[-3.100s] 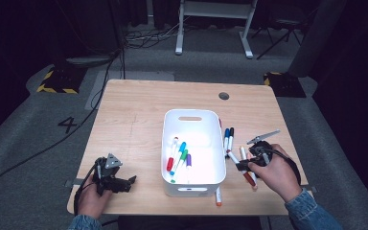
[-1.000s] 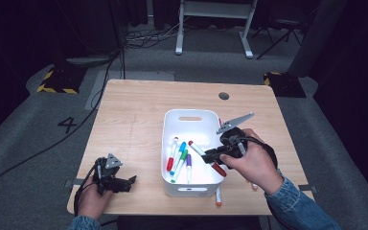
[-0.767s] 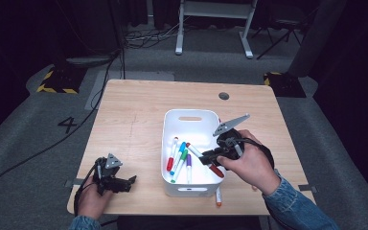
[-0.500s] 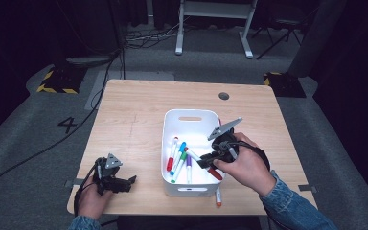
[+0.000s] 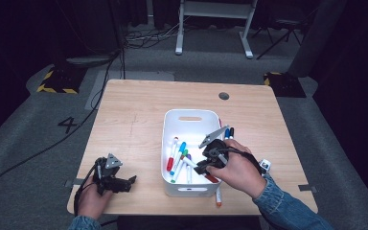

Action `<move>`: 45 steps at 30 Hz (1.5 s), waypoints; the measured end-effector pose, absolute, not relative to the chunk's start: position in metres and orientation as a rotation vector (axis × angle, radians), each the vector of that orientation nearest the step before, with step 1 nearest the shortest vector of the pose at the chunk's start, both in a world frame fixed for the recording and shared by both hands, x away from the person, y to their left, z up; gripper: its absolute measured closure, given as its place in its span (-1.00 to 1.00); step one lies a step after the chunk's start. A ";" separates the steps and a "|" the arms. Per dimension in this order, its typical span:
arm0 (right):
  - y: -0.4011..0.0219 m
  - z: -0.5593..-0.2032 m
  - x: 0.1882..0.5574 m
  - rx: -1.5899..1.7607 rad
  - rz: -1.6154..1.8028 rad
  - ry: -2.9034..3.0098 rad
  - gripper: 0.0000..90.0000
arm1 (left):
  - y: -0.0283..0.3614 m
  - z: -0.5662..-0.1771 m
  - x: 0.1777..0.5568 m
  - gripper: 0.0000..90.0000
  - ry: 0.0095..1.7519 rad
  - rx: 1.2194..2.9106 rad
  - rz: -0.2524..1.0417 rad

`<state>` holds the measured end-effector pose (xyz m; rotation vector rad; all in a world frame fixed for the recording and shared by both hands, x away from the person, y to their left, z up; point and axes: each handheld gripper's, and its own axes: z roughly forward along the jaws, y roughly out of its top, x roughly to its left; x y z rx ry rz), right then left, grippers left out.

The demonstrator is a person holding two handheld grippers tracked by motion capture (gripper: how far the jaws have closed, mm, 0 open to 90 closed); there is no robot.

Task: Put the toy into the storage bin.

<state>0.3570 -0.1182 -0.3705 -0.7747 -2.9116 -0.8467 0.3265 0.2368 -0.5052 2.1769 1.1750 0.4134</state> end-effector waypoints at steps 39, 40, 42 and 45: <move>-0.158 -0.351 0.359 -0.954 -1.016 -2.887 0.28 | 0.237 -0.505 0.328 -1.00 1.174 2.180 0.412; -0.161 -0.350 0.359 -0.952 -1.032 -2.887 0.29 | 0.237 -0.505 0.329 -1.00 1.173 2.183 0.401; -0.169 -0.348 0.359 -0.986 -1.041 -2.881 0.32 | 0.236 -0.506 0.330 -1.00 1.177 2.172 0.403; -0.179 -0.344 0.358 -1.012 -1.096 -2.830 0.35 | 0.236 -0.505 0.331 -1.00 1.180 2.173 0.415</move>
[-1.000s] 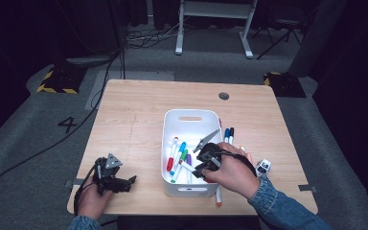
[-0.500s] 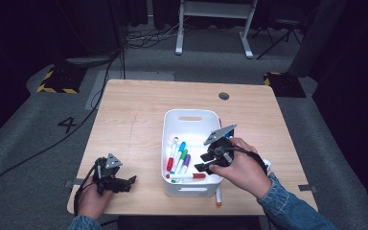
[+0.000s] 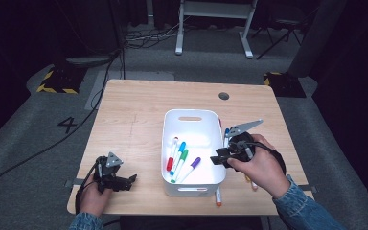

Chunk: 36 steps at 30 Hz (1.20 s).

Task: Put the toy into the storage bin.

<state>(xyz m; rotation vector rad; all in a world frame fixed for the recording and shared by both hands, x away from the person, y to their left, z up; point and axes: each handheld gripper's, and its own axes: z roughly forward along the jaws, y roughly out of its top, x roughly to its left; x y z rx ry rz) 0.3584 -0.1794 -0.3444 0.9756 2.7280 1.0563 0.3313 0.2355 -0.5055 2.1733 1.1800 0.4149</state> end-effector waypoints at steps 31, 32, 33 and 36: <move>-0.258 -0.351 0.372 1.240 0.956 2.534 0.40 | 0.235 -0.506 0.332 -1.00 1.180 2.171 0.405; -0.260 -0.352 0.373 1.254 0.950 2.535 0.40 | 0.235 -0.506 0.332 -1.00 1.180 2.171 0.402; -0.262 -0.355 0.374 1.267 0.936 2.534 0.41 | 0.235 -0.506 0.332 -1.00 1.180 2.171 0.404; -0.264 -0.359 0.376 1.292 0.917 2.529 0.43 | 0.235 -0.506 0.332 -1.00 1.180 2.171 0.404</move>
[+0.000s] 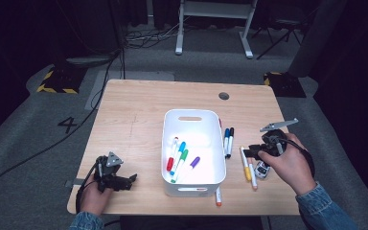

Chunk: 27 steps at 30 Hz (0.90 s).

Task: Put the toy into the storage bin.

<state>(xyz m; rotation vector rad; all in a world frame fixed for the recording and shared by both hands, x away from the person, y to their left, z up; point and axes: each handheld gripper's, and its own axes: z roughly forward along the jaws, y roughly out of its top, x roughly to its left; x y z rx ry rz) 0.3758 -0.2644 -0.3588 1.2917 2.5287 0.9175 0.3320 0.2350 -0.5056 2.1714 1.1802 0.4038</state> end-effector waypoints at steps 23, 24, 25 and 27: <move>-0.275 -0.432 0.407 1.427 0.715 2.569 0.48 | 0.235 -0.506 0.332 -1.00 1.180 2.171 0.402; -0.274 -0.436 0.409 1.425 0.700 2.567 0.48 | 0.235 -0.506 0.332 -1.00 1.180 2.171 0.402; -0.274 -0.436 0.409 1.425 0.700 2.567 0.48 | 0.235 -0.506 0.332 -1.00 1.180 2.171 0.402; -0.273 -0.440 0.411 1.424 0.693 2.566 0.48 | 0.235 -0.506 0.332 -1.00 1.180 2.171 0.402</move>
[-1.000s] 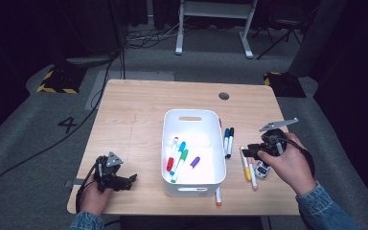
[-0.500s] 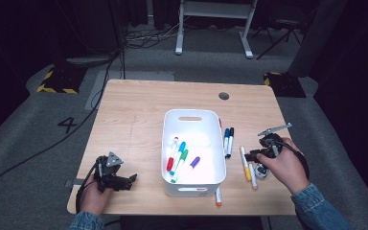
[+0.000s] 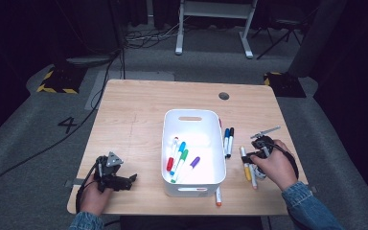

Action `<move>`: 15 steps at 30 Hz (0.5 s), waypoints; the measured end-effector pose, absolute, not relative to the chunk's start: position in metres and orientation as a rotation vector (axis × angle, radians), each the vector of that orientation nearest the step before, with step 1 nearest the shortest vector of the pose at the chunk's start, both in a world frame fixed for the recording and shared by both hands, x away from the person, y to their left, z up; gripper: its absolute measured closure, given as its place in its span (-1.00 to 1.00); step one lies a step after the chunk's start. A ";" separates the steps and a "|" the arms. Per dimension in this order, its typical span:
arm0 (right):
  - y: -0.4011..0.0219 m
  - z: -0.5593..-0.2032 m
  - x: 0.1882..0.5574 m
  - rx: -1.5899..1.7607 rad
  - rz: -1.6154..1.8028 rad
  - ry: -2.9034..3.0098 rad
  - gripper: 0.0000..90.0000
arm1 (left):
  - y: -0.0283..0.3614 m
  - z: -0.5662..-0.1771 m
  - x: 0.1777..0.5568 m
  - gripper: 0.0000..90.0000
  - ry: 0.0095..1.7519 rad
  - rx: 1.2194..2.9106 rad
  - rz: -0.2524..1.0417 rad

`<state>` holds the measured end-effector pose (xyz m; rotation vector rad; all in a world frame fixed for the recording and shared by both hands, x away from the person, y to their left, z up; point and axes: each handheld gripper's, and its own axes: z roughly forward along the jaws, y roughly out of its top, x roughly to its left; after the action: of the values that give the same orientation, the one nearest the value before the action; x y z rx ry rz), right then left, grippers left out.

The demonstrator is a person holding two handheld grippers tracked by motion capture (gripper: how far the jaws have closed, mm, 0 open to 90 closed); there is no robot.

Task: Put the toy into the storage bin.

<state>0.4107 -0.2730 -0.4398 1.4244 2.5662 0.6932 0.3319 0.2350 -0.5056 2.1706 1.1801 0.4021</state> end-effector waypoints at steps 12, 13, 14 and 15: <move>-0.268 -0.451 0.414 1.431 0.645 2.555 0.48 | 0.235 -0.506 0.332 -1.00 1.179 2.172 0.403; -0.269 -0.452 0.415 1.426 0.637 2.553 0.48 | 0.235 -0.505 0.332 -1.00 1.180 2.174 0.407; -0.268 -0.453 0.415 1.425 0.636 2.553 0.48 | 0.235 -0.506 0.332 -1.00 1.180 2.170 0.403; -0.268 -0.454 0.415 1.427 0.637 2.557 0.48 | 0.235 -0.505 0.332 -1.00 1.180 2.173 0.405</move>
<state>0.4154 -0.2680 -0.4540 1.4269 2.5566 0.6366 0.3319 0.2350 -0.5055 2.1733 1.1796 0.4053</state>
